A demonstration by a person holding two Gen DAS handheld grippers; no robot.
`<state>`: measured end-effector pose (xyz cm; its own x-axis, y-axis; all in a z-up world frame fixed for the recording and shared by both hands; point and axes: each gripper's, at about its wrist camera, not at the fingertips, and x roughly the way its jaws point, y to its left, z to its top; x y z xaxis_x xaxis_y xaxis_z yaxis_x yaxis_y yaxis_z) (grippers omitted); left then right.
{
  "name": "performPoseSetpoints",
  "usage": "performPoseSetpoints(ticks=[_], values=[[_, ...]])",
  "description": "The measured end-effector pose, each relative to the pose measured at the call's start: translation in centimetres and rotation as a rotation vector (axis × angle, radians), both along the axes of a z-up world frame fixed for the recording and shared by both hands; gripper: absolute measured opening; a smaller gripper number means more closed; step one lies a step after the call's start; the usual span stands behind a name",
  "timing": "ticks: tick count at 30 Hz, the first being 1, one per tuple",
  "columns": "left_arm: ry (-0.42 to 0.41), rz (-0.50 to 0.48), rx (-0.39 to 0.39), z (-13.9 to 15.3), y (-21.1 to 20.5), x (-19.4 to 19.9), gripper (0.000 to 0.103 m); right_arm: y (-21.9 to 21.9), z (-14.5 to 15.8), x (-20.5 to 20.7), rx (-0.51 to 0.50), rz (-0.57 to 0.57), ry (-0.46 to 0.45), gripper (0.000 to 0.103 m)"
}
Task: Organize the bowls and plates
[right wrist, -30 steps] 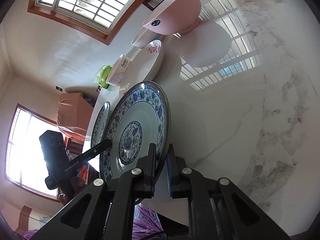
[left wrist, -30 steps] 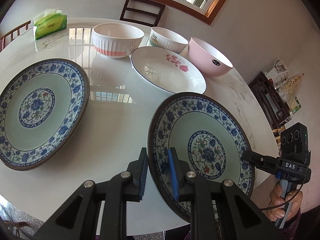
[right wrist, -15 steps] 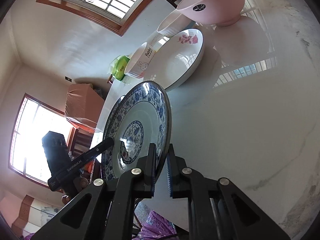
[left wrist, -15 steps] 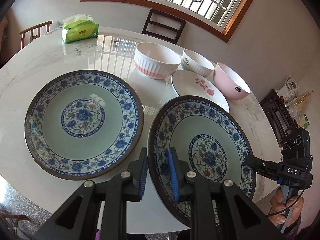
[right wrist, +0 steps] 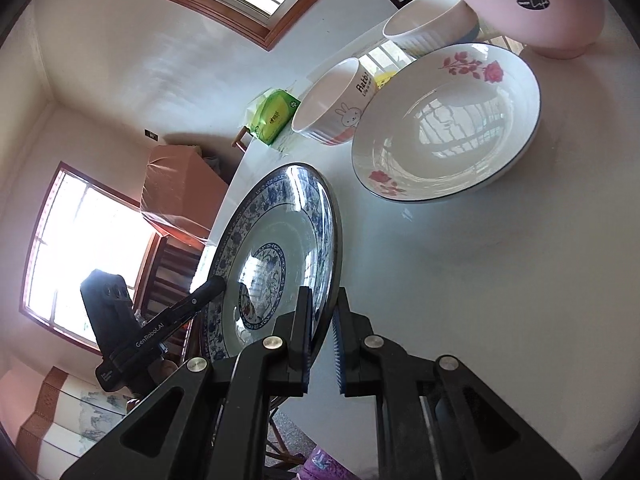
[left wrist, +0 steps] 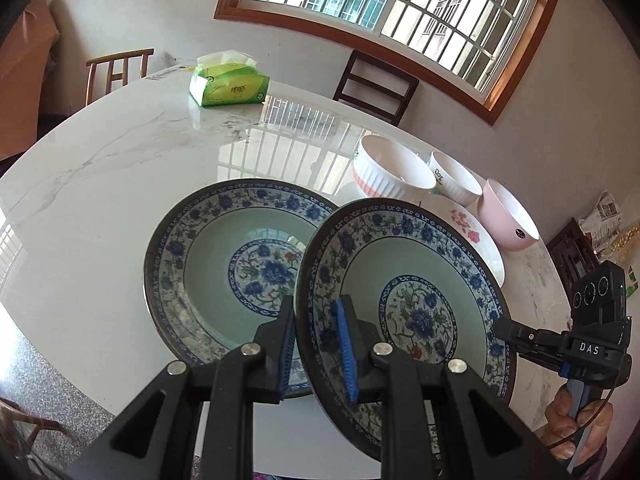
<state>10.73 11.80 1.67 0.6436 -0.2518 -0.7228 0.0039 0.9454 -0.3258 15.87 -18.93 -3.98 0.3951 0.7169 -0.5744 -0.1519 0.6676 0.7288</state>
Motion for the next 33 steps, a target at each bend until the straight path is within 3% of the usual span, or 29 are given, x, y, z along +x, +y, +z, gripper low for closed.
performPoseSetpoints(ticks=[14,33], values=[[-0.003,0.11,0.022,-1.0,5.0,1.5,0.022,6.4,-0.5,4.1,-0.031,0.063,0.012,0.011],[0.012,0.178,0.039,-3.1,8.1,3.5,0.024,9.9,-0.8,5.8,-0.101,0.107,0.02,0.011]])
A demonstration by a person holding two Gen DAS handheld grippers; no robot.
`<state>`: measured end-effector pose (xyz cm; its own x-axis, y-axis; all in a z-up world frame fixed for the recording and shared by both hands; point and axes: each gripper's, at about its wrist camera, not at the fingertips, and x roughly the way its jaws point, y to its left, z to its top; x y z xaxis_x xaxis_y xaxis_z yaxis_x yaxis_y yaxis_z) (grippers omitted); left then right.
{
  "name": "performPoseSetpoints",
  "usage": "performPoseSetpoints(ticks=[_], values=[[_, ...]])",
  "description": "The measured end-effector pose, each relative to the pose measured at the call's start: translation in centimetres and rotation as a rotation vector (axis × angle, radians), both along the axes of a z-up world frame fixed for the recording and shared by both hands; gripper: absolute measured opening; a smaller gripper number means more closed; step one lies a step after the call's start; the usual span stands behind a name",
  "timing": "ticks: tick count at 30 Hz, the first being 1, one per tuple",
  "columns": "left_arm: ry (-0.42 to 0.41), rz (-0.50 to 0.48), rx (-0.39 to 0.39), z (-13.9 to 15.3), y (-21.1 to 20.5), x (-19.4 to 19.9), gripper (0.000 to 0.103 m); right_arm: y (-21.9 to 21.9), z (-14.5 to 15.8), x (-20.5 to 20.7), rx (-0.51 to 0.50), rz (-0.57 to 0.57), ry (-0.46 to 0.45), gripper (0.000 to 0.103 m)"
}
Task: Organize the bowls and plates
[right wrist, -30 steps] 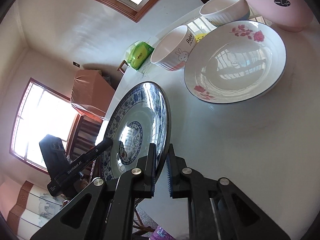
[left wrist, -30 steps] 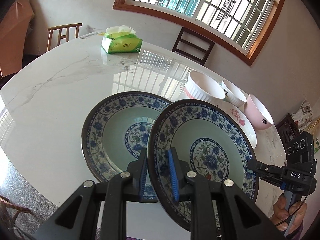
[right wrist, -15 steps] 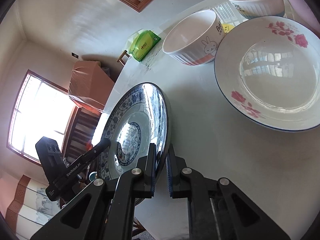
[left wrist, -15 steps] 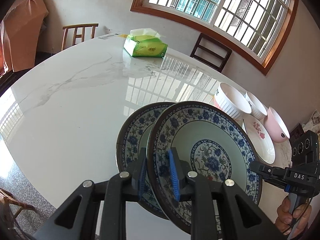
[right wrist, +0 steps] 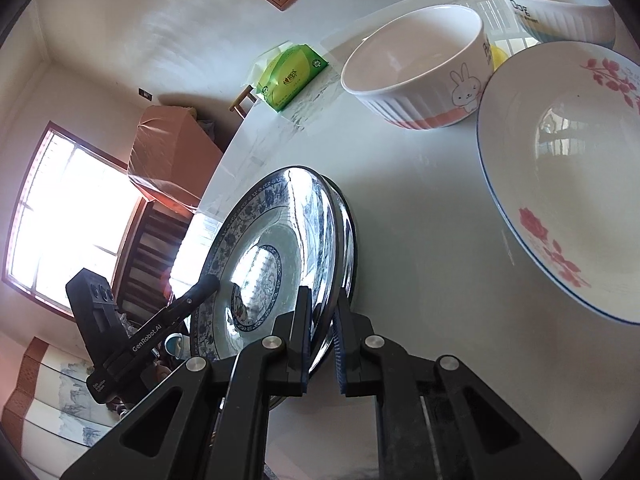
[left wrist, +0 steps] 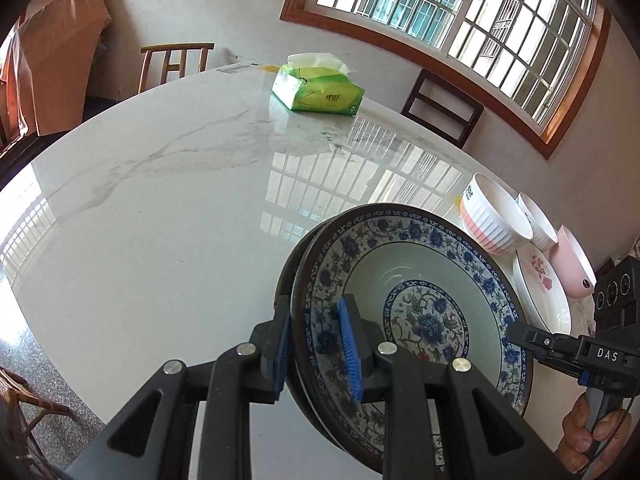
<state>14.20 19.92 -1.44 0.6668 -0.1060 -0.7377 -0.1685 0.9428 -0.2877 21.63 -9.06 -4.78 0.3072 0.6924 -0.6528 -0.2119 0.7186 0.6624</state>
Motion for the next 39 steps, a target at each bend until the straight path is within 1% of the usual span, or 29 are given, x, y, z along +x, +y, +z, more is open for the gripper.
performPoseSetpoints(ticks=[9,12,14,17,22,24,25,26,27,28,29,31,32,34,35,39], values=[[-0.011,0.005,0.024,0.1,0.0,-0.1,0.024,0.9,0.2,-0.2,-0.057,0.01,-0.036,0.013],[-0.009,0.01,0.049,0.0,-0.1,-0.1,0.024,1.2,0.3,-0.2,-0.079,0.016,-0.054,0.013],[-0.011,0.01,0.07,0.0,-0.3,-0.1,0.023,1.6,0.5,-0.4,-0.105,0.02,-0.075,0.013],[-0.015,0.008,0.073,0.0,-0.4,-0.1,0.023,2.0,0.9,-0.6,-0.151,0.02,-0.112,0.014],[-0.019,0.011,0.069,-0.1,-0.3,-0.1,0.023,2.1,1.2,-0.7,-0.172,0.025,-0.132,0.014],[-0.023,0.012,0.067,0.0,-0.4,-0.2,0.023,2.4,1.5,-1.0,-0.208,0.031,-0.164,0.015],[-0.026,0.013,0.072,0.0,-0.4,-0.3,0.023,2.7,1.7,-1.3,-0.242,0.031,-0.191,0.015],[-0.03,0.013,0.08,0.1,-0.5,-0.4,0.023,3.1,1.9,-1.6,-0.29,0.028,-0.223,0.025],[-0.034,0.014,0.09,0.1,-0.6,-0.4,0.023,3.6,2.0,-1.7,-0.347,0.026,-0.254,0.03],[-0.039,0.015,0.101,0.2,-0.7,-0.5,0.023,4.0,2.1,-2.0,-0.389,0.026,-0.291,0.038],[-0.043,0.014,0.108,0.3,-0.8,-0.5,0.023,4.2,2.3,-2.3,-0.416,0.029,-0.324,0.04],[-0.045,0.013,0.107,0.4,-0.9,-0.5,0.023,4.7,2.5,-2.8,-0.468,0.031,-0.372,0.042],[-0.049,0.013,0.104,0.5,-0.9,-0.6,0.023,4.9,2.6,-3.0,-0.482,0.034,-0.389,0.045],[-0.059,0.013,0.112,0.9,-1.1,-0.8,0.023,5.0,2.9,-3.2,-0.497,0.03,-0.414,0.048],[-0.064,0.012,0.118,1.1,-1.2,-0.8,0.023,4.8,3.0,-3.2,-0.489,0.022,-0.416,0.048],[-0.081,-0.004,0.127,1.7,-1.9,-1.3,0.024,3.4,3.2,-3.5,-0.422,-0.013,-0.409,0.048]])
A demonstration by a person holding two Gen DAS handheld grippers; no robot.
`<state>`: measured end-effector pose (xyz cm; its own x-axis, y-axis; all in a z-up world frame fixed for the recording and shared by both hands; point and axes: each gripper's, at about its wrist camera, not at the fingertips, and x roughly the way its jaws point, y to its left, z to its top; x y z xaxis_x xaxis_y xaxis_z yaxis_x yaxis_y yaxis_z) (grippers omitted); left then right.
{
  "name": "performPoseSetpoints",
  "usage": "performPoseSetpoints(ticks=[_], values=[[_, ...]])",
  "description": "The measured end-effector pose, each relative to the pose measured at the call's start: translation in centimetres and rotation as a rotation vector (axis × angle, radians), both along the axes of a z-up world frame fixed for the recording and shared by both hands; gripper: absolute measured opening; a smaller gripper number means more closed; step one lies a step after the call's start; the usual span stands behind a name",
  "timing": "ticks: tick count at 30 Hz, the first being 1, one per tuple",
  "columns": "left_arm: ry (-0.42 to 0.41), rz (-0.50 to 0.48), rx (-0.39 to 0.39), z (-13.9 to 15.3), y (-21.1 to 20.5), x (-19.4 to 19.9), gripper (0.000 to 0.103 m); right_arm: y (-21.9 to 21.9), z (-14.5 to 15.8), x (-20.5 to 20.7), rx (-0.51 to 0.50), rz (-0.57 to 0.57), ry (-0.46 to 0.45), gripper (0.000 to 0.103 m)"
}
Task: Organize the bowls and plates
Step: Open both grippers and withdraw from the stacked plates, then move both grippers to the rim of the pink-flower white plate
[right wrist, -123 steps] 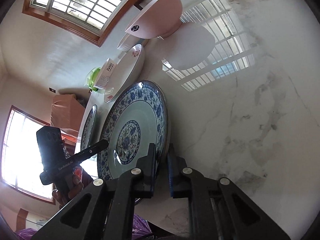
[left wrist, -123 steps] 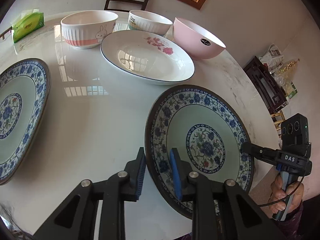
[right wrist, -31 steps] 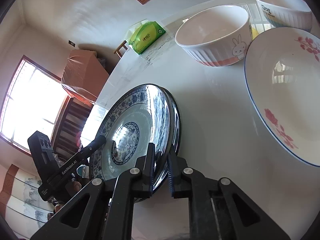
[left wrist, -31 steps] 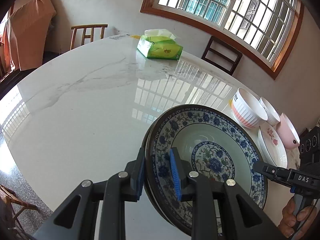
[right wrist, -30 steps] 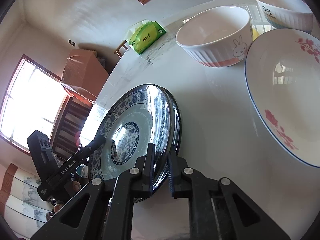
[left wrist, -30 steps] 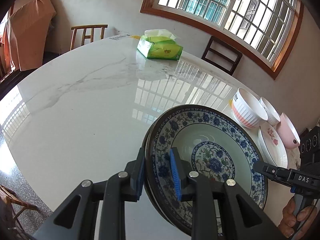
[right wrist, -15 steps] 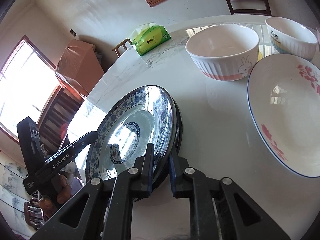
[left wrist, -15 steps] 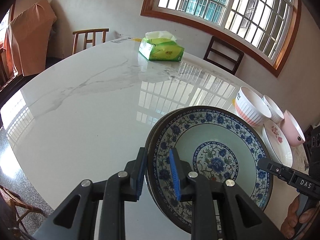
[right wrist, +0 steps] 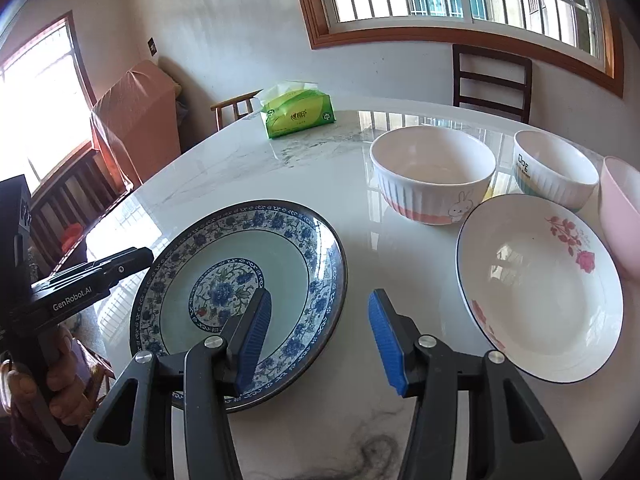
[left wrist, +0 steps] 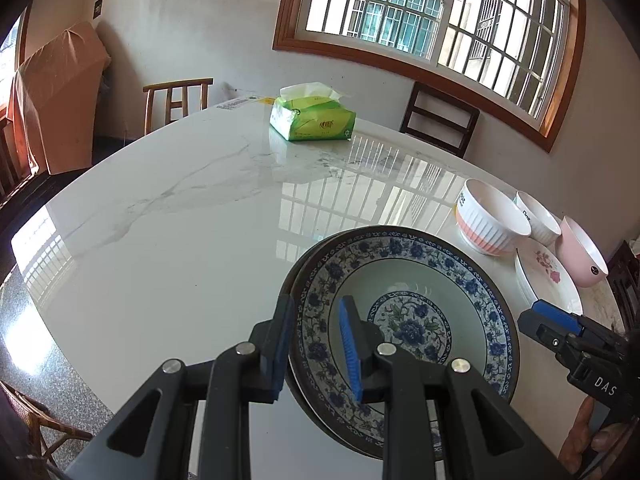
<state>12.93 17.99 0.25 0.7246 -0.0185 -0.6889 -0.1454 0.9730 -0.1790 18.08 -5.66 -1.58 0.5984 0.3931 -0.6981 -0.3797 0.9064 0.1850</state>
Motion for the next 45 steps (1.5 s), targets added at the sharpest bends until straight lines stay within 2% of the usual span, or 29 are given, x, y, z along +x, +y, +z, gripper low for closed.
performPoseSetpoints(ticks=[8,13,20,28,34,38,42,45], values=[[-0.006,-0.079,0.031,0.7,-3.7,-0.5,0.027,-4.5,0.4,-3.1,0.121,-0.062,-0.021,0.048],[-0.037,-0.139,0.098,1.4,-7.4,-1.0,0.033,-9.3,0.3,-5.4,0.151,-0.161,-0.061,0.049],[-0.06,-0.225,0.169,1.9,-12.9,-1.0,0.033,-16.3,-0.4,-6.7,0.173,-0.34,-0.082,0.05],[-0.11,-0.292,0.216,1.8,-18.1,-0.3,0.033,-20.7,-0.9,-7.3,0.222,-0.43,-0.104,0.05],[-0.138,-0.347,0.155,1.9,-20.5,1.0,0.033,-22.2,-1.3,-6.6,0.282,-0.455,-0.085,0.05],[-0.076,-0.377,0.108,1.2,-21.9,2.9,0.033,-22.8,-1.8,-5.7,0.324,-0.438,-0.039,0.051],[0.011,-0.412,0.01,0.6,-22.5,5.4,0.033,-23.2,-1.8,-4.8,0.339,-0.438,-0.037,0.051],[0.038,-0.406,-0.032,0.5,-22.6,6.9,0.033,-23.7,-1.9,-3.6,0.371,-0.435,-0.001,0.051]])
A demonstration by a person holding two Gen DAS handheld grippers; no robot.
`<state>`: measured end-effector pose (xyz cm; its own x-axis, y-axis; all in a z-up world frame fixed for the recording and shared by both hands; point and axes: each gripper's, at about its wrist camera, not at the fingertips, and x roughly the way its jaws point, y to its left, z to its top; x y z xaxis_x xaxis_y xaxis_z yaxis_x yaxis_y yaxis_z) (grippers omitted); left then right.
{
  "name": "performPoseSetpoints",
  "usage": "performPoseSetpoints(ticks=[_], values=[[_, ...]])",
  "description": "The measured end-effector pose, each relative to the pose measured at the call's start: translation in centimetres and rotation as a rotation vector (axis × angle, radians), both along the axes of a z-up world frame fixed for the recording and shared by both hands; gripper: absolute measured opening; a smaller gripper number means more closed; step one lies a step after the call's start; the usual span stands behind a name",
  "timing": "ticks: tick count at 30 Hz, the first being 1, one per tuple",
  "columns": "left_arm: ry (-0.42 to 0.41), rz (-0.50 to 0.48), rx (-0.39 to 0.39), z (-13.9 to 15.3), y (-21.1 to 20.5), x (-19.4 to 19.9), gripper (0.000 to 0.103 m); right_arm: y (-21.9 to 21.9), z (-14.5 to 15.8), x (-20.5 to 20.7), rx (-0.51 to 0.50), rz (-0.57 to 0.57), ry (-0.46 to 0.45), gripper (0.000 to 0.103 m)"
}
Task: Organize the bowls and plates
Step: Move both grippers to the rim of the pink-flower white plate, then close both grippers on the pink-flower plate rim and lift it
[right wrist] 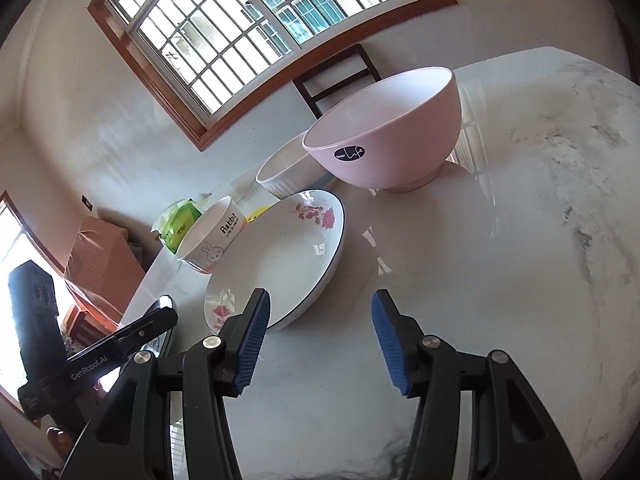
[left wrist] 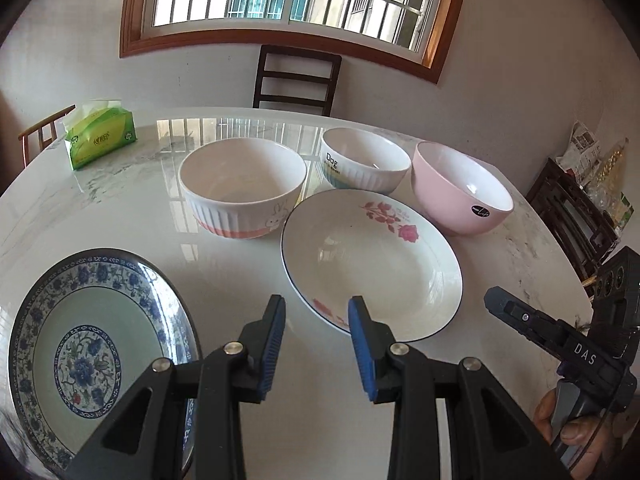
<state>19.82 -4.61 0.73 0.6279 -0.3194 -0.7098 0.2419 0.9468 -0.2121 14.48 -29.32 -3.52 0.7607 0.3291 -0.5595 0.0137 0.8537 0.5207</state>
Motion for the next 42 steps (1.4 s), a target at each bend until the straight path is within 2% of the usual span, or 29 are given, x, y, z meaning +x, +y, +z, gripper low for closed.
performPoseSetpoints(ticks=[6,10,16,18,20,27,30,31,42], values=[[0.094,0.003,-0.075,-0.9,0.1,3.0,0.033,-0.1,-0.6,2.9,0.03,0.023,0.053,0.051],[0.152,0.016,-0.088,-2.0,0.0,4.4,0.033,-0.4,-1.1,4.4,0.076,0.033,0.073,0.051],[0.23,0.043,-0.118,-3.9,0.4,5.9,0.033,-0.3,-1.2,5.6,0.053,0.035,0.09,0.049],[0.234,0.044,-0.094,-4.1,0.1,6.1,0.033,-0.4,-1.3,5.9,0.053,0.04,0.095,0.046],[0.24,0.046,-0.08,-4.3,-0.1,6.3,0.033,-0.4,-1.5,6.3,0.051,0.046,0.113,0.04],[0.232,0.05,-0.104,-4.4,-0.4,6.7,0.033,-0.5,-2.0,6.9,0.054,0.058,0.155,0.026],[0.219,0.052,-0.082,-4.5,-0.6,6.5,0.017,-0.5,-2.3,7.3,0.067,0.073,0.18,0.017],[0.214,0.05,-0.072,-4.4,-0.7,6.5,0.017,-0.4,-2.3,7.3,0.069,0.079,0.18,0.014],[0.17,0.029,-0.026,-3.9,-1.7,4.4,0.017,-0.8,-2.3,6.2,0.082,0.089,0.2,0.014]])
